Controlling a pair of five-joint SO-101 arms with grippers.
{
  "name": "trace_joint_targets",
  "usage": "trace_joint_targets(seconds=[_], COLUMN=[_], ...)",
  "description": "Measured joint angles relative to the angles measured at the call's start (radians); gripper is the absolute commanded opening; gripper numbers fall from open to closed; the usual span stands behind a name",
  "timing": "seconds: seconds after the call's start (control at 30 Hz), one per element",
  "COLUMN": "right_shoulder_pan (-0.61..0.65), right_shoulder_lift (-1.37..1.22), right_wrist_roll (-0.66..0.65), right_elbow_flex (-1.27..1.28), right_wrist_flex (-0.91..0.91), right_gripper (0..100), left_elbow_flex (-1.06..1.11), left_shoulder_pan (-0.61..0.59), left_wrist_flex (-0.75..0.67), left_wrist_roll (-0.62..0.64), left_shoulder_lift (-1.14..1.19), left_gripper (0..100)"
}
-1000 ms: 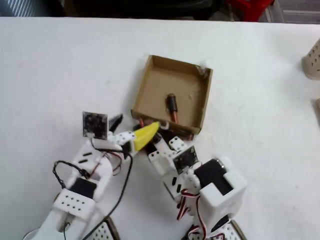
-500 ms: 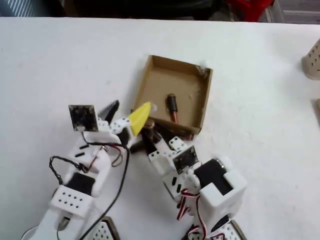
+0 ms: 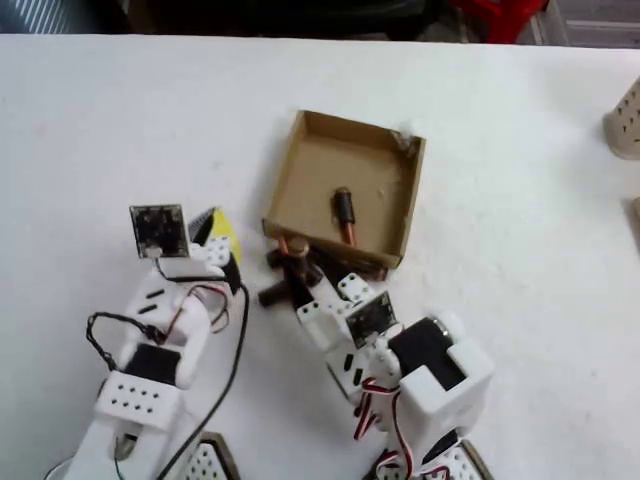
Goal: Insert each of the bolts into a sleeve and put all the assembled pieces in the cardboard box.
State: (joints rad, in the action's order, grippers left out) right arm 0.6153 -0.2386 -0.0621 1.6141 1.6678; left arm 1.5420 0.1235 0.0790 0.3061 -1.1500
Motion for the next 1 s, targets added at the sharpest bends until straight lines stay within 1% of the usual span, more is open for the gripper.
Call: trace_joint_targets(seconds=[0.17, 0.27, 0.43, 0.6, 0.7, 0.83, 1.0], right_shoulder_pan=[-0.02, -0.044, -0.048, -0.048, -0.064, -0.101, -0.152], right_shoulder_lift=[0.0, 0.0, 0.0, 0.005, 0.061, 0.184, 0.373], right_wrist_roll=[0.0, 0.0, 0.0, 0.0, 0.0, 0.0, 0.0], right_elbow_flex=[0.0, 0.0, 0.0, 0.025, 0.044, 0.066, 0.054], right_wrist_flex=[-0.002, -0.002, -0.003, -0.003, -0.017, -0.124, -0.381], right_gripper=[1.7, 1.7, 1.7, 1.7, 1.7, 1.7, 1.7], left_elbow_flex=[0.0, 0.04, 0.141, 0.146, 0.146, 0.146, 0.146], left_shoulder_pan=[-0.017, -0.017, -0.017, -0.052, -0.058, -0.058, -0.061], left_wrist_flex=[0.135, 0.198, 0.206, 0.206, 0.213, 0.224, 0.365], left_wrist_roll=[-0.114, -0.17, -0.261, -0.272, -0.272, -0.272, -0.281], left_shoulder_lift=[0.0, 0.0, 0.0, -0.002, -0.002, -0.002, -0.002], left_gripper=[2, 2, 2, 2, 2, 2, 2])
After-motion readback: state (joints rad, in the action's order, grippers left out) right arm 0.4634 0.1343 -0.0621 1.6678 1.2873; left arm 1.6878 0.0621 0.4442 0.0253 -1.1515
